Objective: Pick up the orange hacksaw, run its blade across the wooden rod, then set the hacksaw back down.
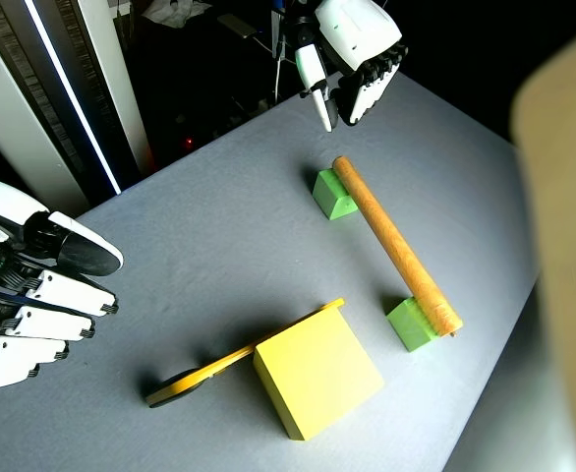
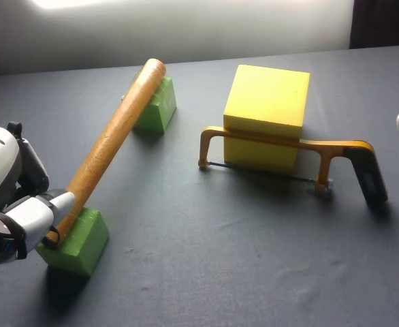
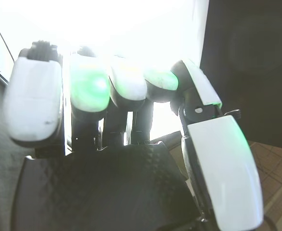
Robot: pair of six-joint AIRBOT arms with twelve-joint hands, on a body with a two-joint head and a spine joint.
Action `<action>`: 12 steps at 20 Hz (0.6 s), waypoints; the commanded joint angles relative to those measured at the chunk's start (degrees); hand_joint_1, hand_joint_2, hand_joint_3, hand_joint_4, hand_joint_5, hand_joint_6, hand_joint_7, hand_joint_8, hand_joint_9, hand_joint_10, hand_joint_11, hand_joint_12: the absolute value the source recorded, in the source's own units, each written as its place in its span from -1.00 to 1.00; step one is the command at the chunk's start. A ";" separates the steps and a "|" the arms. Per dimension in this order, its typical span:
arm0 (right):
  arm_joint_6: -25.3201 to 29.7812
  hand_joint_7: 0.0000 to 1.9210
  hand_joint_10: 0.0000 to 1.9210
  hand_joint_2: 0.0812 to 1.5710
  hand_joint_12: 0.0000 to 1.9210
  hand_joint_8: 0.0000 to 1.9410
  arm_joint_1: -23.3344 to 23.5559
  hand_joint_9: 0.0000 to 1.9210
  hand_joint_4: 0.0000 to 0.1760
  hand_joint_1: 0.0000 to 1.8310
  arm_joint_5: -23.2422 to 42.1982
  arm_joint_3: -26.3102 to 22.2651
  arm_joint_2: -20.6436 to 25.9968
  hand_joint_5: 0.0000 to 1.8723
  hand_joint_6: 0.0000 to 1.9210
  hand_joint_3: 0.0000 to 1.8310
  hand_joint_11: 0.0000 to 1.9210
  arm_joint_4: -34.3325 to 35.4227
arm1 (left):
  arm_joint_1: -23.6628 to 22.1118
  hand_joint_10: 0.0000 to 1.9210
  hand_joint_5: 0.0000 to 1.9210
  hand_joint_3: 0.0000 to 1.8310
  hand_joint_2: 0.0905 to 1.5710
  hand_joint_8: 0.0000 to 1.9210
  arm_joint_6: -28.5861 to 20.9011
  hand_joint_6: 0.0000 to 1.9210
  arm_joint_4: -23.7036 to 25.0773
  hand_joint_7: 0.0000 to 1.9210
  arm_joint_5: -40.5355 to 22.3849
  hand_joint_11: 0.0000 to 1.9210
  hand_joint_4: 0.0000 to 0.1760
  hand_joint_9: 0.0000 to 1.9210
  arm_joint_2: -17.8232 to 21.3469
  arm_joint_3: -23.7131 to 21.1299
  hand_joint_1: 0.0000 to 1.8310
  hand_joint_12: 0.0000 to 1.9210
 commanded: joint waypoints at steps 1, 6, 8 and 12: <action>0.10 -0.89 -0.92 0.40 -0.66 -0.94 0.53 -0.92 -1.00 -0.88 6.54 0.11 0.41 -0.88 -0.94 -0.88 -1.00 -1.51 | -0.53 -1.00 -0.94 -0.83 0.53 -1.00 -0.29 -1.00 3.93 -0.98 -4.29 -0.99 -1.00 -1.00 0.16 0.09 -1.00 -1.00; 0.07 -0.87 -1.00 0.49 -0.71 -1.00 0.32 -0.88 -1.00 -0.92 6.46 0.10 0.41 -0.86 -1.00 -1.00 -1.00 -1.51 | -0.42 -1.00 -0.95 -0.97 0.67 -0.99 -0.25 -1.00 3.93 -0.98 -4.38 -0.97 -1.00 -1.00 0.18 0.35 -1.00 -0.98; 0.16 -0.84 -1.00 0.50 -0.66 -1.00 0.08 -0.87 -1.00 -0.93 6.18 0.15 0.42 -0.83 -1.00 -1.00 -1.00 -1.49 | -0.32 -1.00 -1.00 -0.98 0.65 -1.00 -0.39 -1.00 3.37 -1.00 -4.41 -0.99 -1.00 -1.00 0.19 0.37 -1.00 -0.99; 3.88 -0.88 -0.99 0.50 -0.79 -0.99 0.46 -0.92 -1.00 -0.95 3.71 1.03 0.37 -0.85 -0.99 -1.00 -1.00 1.63 | 0.62 -1.00 -1.00 -1.00 0.62 -1.00 -2.26 -1.00 3.23 -1.00 -4.50 -1.00 -1.00 -1.00 0.06 0.27 -1.00 -1.00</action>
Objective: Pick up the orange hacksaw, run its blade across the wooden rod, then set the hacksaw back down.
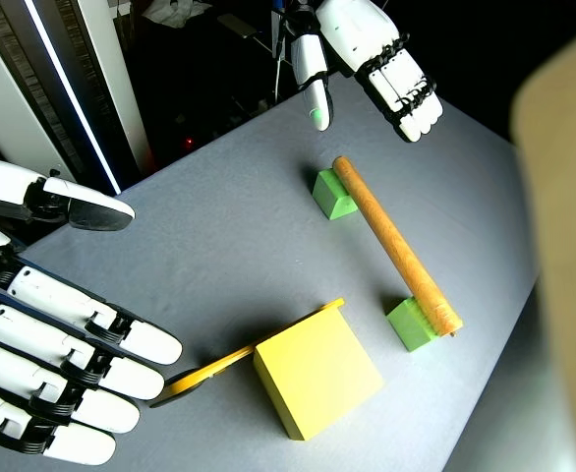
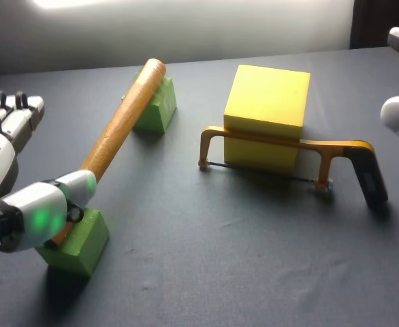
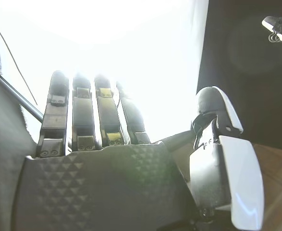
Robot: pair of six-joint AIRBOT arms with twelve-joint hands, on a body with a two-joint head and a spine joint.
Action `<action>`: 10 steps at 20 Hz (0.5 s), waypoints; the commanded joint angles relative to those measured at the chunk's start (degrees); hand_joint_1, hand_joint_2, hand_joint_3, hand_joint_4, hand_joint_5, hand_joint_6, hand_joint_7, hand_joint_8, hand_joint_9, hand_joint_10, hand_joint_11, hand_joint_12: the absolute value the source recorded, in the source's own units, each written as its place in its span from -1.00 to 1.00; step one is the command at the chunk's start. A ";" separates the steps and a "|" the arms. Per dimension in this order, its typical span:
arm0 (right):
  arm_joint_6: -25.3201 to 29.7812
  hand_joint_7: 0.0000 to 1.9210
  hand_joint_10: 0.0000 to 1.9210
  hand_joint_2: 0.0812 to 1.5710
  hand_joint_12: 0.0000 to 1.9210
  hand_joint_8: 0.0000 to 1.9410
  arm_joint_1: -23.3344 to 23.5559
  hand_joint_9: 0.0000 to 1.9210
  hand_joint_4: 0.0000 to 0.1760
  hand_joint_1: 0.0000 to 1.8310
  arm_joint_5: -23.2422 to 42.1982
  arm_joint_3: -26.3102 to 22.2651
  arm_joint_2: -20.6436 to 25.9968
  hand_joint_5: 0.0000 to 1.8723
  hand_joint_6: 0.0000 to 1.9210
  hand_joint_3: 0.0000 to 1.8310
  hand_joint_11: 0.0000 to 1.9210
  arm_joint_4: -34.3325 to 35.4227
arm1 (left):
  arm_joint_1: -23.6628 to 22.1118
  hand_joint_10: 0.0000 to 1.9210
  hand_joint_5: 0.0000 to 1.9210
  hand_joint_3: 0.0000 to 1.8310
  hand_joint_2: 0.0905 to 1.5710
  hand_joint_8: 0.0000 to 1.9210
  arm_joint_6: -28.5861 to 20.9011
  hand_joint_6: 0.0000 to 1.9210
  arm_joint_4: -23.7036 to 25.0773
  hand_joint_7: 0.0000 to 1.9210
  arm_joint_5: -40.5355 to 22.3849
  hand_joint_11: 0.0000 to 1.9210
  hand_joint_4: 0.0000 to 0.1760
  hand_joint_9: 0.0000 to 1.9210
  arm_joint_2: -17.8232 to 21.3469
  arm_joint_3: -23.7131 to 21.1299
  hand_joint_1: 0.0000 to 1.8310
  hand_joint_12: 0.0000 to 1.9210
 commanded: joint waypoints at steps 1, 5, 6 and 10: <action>1.23 -0.85 -1.00 0.49 -0.71 -1.00 0.76 -0.89 -1.00 -0.92 5.22 0.69 0.11 -0.82 -1.00 -1.00 -1.00 -0.78 | -0.13 -1.00 -1.00 -1.00 0.63 -1.00 -0.11 -1.00 4.68 -1.00 -4.54 -1.00 -1.00 -1.00 0.05 0.08 -1.00 -1.00; 3.01 -0.83 -1.00 0.40 -0.68 -1.00 1.73 -0.86 -1.00 -0.93 -0.12 3.75 -1.80 -0.80 -1.00 -1.00 -1.00 6.95 | 4.29 -1.00 -1.00 -0.99 0.64 -1.00 -4.25 -1.00 8.57 -1.00 -5.62 -1.00 -1.00 -1.00 -0.15 -0.32 -1.00 -1.00; 3.52 -0.79 -1.00 0.37 -0.60 -1.00 2.06 -0.83 -1.00 -0.88 -1.59 4.29 -2.14 -0.77 -1.00 -1.00 -1.00 8.35 | 5.42 -1.00 -1.00 -0.99 0.65 -1.00 -5.14 -1.00 8.85 -1.00 -6.72 -1.00 -1.00 -1.00 -0.36 -0.56 -1.00 -1.00; 8.23 -0.83 -1.00 0.36 -0.66 -1.00 2.64 -0.87 -1.00 -0.62 -4.90 6.16 -3.44 -0.82 -1.00 -1.00 -1.00 10.56 | 10.40 -1.00 -0.99 -0.99 0.66 -1.00 -9.35 -1.00 10.82 -1.00 -11.93 -1.00 -1.00 -1.00 -2.18 -1.17 -1.00 -1.00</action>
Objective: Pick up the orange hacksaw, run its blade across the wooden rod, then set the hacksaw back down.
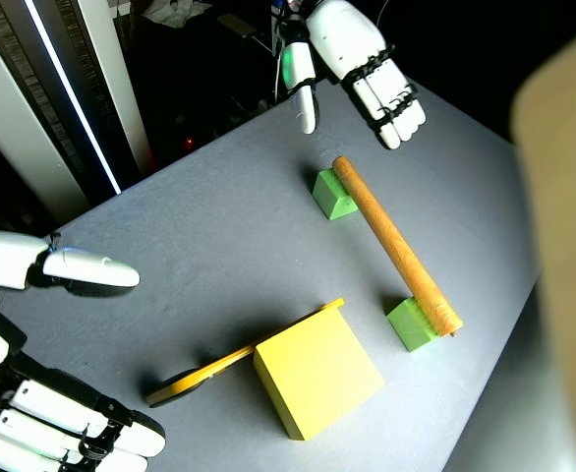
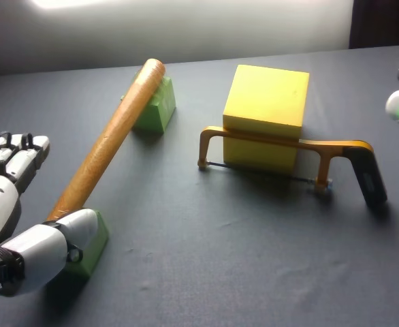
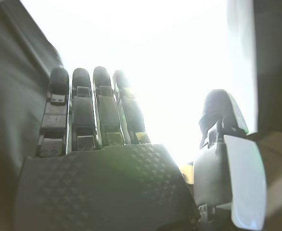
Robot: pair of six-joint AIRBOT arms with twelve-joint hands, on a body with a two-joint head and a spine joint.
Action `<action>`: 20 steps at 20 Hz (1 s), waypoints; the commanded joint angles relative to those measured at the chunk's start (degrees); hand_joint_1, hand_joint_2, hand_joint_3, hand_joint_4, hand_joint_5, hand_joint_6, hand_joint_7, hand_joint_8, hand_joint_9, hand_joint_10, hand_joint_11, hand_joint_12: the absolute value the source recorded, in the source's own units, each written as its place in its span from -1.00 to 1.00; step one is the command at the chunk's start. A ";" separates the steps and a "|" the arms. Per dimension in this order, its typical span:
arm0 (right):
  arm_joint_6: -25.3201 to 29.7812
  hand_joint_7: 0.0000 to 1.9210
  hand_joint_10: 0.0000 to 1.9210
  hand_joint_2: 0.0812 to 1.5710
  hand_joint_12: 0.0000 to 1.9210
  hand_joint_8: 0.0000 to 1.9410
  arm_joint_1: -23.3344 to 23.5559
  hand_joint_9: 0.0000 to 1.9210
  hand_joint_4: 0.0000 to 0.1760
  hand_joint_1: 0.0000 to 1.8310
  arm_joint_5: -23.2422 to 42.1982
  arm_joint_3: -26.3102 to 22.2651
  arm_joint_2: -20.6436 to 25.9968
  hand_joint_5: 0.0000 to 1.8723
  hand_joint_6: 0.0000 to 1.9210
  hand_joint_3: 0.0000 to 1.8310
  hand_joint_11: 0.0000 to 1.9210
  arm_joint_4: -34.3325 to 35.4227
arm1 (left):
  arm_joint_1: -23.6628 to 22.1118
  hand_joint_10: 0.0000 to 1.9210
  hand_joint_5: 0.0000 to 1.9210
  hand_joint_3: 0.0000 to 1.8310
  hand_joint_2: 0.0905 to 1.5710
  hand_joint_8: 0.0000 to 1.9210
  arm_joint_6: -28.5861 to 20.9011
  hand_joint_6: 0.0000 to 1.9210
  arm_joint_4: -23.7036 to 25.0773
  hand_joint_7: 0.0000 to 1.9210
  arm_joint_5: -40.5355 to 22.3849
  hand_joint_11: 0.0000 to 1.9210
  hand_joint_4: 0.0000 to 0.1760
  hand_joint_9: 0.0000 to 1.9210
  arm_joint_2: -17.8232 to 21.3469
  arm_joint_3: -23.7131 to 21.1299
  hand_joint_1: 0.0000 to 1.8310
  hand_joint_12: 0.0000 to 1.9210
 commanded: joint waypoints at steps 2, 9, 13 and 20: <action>4.66 -0.88 -1.00 0.40 -0.68 -1.00 1.22 -0.90 -1.00 -0.25 3.30 1.03 0.15 -0.87 -1.00 -1.00 -1.00 -1.64 | 0.48 -1.00 -1.00 -0.99 0.66 -1.00 -0.65 -1.00 5.13 -1.00 -6.96 -1.00 -1.00 -1.00 -0.39 -0.36 -1.00 -1.00; 10.99 -0.99 -1.00 0.27 -0.70 -1.00 1.31 -0.99 -1.00 0.24 -0.11 4.80 -2.75 -0.95 -1.00 -1.00 -1.00 -1.16 | 3.58 -1.00 -0.96 -0.99 0.69 -1.00 -1.57 -0.99 4.61 -1.00 -12.33 -1.00 -1.00 -1.00 -4.42 -1.04 -1.00 -1.00; 6.81 -0.95 -0.99 0.23 -0.53 -0.99 1.27 -0.95 -1.00 0.32 -3.78 6.32 -5.15 -0.91 -0.99 -1.00 -1.00 5.60 | 6.71 -1.00 -0.92 -0.99 0.69 -0.99 -3.88 -0.98 4.55 -0.97 -16.03 -0.97 -1.00 -0.98 -7.21 -1.06 -1.00 -0.98; 6.26 -0.99 -1.00 0.30 -0.60 -1.00 -1.14 -0.98 -1.00 0.27 -3.26 13.16 -12.73 -0.92 -1.00 -0.99 -1.00 7.64 | 10.46 -0.99 -0.91 -1.00 0.70 -0.99 -5.89 -0.99 5.04 -0.96 -19.07 -0.96 -1.00 -0.98 -9.88 -0.99 -1.00 -0.98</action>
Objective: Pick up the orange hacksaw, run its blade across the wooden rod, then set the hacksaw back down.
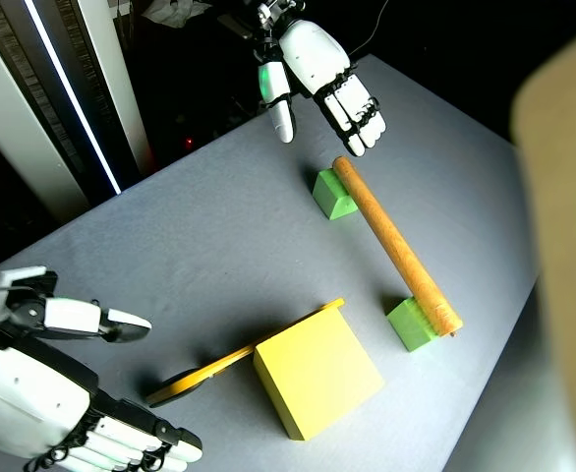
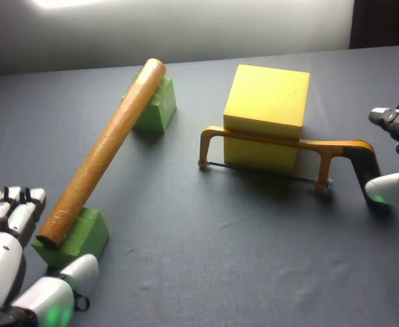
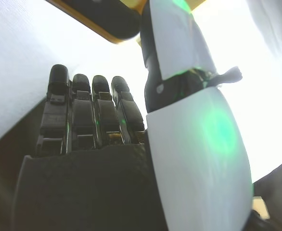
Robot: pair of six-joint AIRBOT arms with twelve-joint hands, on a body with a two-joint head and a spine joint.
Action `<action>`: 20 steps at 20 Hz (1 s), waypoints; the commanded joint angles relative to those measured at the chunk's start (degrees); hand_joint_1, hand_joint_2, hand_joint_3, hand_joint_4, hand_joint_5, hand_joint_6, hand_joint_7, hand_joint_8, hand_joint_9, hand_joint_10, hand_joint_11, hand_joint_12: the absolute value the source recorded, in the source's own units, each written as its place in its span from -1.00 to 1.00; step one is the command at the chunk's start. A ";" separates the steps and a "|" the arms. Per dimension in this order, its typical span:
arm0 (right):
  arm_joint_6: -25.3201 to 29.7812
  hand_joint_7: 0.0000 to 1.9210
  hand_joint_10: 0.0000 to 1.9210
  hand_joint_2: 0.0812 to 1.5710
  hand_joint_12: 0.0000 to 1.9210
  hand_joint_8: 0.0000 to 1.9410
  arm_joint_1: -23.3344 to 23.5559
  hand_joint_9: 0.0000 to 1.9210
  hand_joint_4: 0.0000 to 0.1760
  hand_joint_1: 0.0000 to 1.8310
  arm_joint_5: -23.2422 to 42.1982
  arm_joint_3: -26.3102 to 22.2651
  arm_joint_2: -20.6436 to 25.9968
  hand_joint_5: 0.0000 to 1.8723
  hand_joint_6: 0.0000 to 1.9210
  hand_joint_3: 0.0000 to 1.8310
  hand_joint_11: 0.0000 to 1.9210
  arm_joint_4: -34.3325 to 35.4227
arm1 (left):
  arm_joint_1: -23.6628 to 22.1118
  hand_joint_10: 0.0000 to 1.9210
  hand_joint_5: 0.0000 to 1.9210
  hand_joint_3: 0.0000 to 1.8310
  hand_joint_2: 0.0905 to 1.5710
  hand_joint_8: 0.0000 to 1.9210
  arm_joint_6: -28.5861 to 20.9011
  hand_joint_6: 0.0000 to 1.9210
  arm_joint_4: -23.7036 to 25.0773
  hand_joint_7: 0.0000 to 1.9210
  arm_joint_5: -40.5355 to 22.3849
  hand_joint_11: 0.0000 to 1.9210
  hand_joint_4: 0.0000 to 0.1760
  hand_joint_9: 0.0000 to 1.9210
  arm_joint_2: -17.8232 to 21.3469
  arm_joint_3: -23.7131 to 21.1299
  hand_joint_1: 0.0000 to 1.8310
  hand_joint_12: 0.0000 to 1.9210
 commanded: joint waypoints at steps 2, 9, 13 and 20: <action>0.01 -0.91 -0.98 0.25 -0.38 -0.99 0.23 -0.91 -1.00 0.33 6.41 1.62 -1.08 -0.86 -0.99 -1.00 -1.00 -1.34 | 0.26 -0.99 -0.89 -0.99 0.70 -0.99 -1.01 -0.98 5.23 -0.95 -5.04 -0.97 -1.00 -0.97 -0.60 0.24 -1.00 -0.98; -1.21 -0.84 -0.99 0.31 -0.38 -1.00 0.59 -0.85 -1.00 0.33 8.76 4.88 -5.68 -0.82 -1.00 -0.99 -1.00 -1.83 | 0.50 -0.99 -0.91 -1.00 0.71 -0.98 -1.35 -0.99 10.58 -0.95 -5.01 -0.98 -1.00 -0.98 -3.85 -0.36 -1.00 -0.98; -1.40 -0.85 -1.00 0.34 -0.42 -1.00 0.89 -0.86 -1.00 0.28 10.38 5.43 -7.11 -0.81 -1.00 -1.00 -1.00 -2.14 | 0.49 -0.99 -0.90 -1.00 0.70 -0.99 0.05 -0.99 11.67 -0.94 -5.01 -0.98 -1.00 -0.97 -5.51 -1.37 -1.00 -0.98; -1.60 -0.85 -1.00 0.38 -0.44 -1.00 0.18 -0.87 -1.00 0.18 9.35 5.35 -7.09 -0.83 -1.00 -0.99 -1.00 -2.14 | 0.65 -0.99 -0.88 -1.00 0.71 -0.99 0.92 -0.99 12.63 -0.93 -5.01 -0.97 -1.00 -0.97 -6.86 -1.92 -1.00 -0.97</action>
